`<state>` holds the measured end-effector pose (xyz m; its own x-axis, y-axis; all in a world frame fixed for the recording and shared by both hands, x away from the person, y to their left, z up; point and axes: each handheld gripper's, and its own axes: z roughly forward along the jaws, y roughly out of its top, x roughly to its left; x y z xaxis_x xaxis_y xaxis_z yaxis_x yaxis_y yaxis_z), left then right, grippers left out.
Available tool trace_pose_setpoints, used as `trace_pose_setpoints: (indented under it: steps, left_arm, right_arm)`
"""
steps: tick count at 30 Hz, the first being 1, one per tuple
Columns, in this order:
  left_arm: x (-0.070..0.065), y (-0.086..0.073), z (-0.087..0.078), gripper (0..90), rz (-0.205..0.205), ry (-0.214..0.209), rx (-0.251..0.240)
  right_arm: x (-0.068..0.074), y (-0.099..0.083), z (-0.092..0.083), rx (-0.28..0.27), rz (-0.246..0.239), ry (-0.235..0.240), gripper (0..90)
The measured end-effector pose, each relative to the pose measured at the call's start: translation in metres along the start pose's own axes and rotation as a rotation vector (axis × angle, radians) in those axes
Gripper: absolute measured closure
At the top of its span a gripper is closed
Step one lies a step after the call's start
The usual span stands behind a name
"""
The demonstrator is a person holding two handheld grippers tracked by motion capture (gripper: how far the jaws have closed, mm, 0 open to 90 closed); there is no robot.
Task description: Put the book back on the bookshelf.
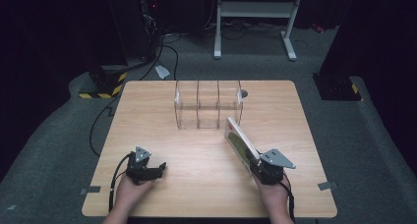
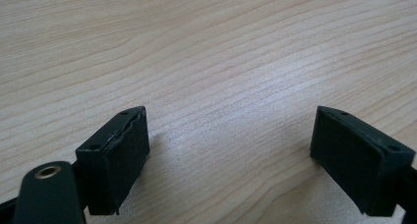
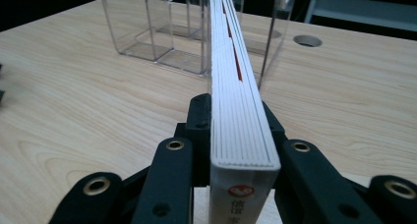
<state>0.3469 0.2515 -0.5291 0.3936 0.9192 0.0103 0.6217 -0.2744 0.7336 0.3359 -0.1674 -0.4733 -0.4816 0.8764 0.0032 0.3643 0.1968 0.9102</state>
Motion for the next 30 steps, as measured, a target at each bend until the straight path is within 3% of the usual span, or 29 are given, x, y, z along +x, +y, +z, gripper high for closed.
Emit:
trace_pose_setpoints:
  steps: [11,17,30]
  left_arm:
    - [0.0,0.0,0.0,14.9,0.001,-0.005,-0.001]
    - [0.0,0.0,0.001,14.9,0.003,-0.008,-0.003]
    - [0.0,0.0,0.001,14.9,0.005,-0.009,-0.004]
  right_arm:
    - [0.007,0.018,-0.001,-0.013,-0.034,-0.012,75.5]
    - [0.005,0.033,0.004,-0.037,-0.021,-0.034,75.5]
    - [0.002,0.065,0.043,-0.056,-0.003,-0.078,75.4]
